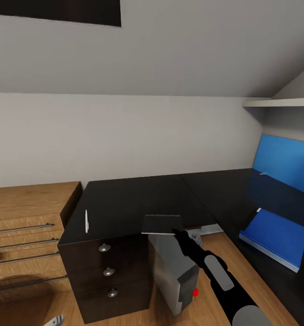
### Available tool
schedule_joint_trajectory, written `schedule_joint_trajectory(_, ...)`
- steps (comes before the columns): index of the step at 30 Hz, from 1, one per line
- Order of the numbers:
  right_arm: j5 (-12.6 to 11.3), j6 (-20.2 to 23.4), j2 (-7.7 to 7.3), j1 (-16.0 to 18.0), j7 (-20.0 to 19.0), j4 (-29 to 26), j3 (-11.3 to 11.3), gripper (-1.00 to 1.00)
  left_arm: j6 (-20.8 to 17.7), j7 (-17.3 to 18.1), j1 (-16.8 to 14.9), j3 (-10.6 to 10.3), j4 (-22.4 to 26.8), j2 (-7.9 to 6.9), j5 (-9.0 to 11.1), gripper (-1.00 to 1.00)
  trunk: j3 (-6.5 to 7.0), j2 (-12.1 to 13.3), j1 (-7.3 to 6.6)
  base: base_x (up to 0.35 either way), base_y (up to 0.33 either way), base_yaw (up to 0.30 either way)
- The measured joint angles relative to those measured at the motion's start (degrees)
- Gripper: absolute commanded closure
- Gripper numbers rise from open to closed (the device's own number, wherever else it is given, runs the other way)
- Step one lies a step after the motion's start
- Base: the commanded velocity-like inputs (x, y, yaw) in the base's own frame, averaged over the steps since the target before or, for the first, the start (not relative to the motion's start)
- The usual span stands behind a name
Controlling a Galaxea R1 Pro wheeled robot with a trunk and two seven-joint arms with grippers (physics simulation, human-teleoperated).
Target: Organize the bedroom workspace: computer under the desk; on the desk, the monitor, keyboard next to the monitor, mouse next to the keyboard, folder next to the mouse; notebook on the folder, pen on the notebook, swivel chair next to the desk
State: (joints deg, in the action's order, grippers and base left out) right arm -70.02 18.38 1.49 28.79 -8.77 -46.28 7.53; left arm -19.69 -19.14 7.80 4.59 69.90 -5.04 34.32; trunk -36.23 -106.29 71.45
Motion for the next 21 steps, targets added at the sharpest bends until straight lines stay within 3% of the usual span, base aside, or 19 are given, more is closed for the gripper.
schedule_joint_trajectory(3, 0.02, 0.0, 0.0, 0.0, 0.0, 0.0, 0.0, 1.0, 0.02, -0.01, 0.0, -0.03, -0.06, -0.03, 0.0, -1.0, 0.0, 0.0, 0.0, 0.0, 0.0, 0.0)
schedule_joint_trajectory(9, 0.14, -0.04, -0.02, 0.0, -0.06, -0.32, 0.1, 1.0, 0.08, 0.01, 0.0, -0.08, -0.07, 0.03, -0.02, -1.0, 1.07, 2.39, -1.31, 0.0, 0.0, 0.0)
schedule_joint_trajectory(16, 0.28, -0.05, -0.31, -0.05, -0.67, -6.28, -0.03, 1.0, 0.09, -0.05, 0.0, -0.27, -0.55, 0.05, -0.17, -1.0, 2.33, 5.2, -2.85, 0.0, 0.0, 0.0)
schedule_joint_trajectory(21, 0.39, 0.11, -0.69, -0.09, -1.45, -7.02, -0.04, 1.0, 0.09, -0.09, 0.0, -0.34, -1.1, 0.06, -0.29, -1.0, 3.23, 7.21, -3.95, 0.0, 0.0, 0.0)
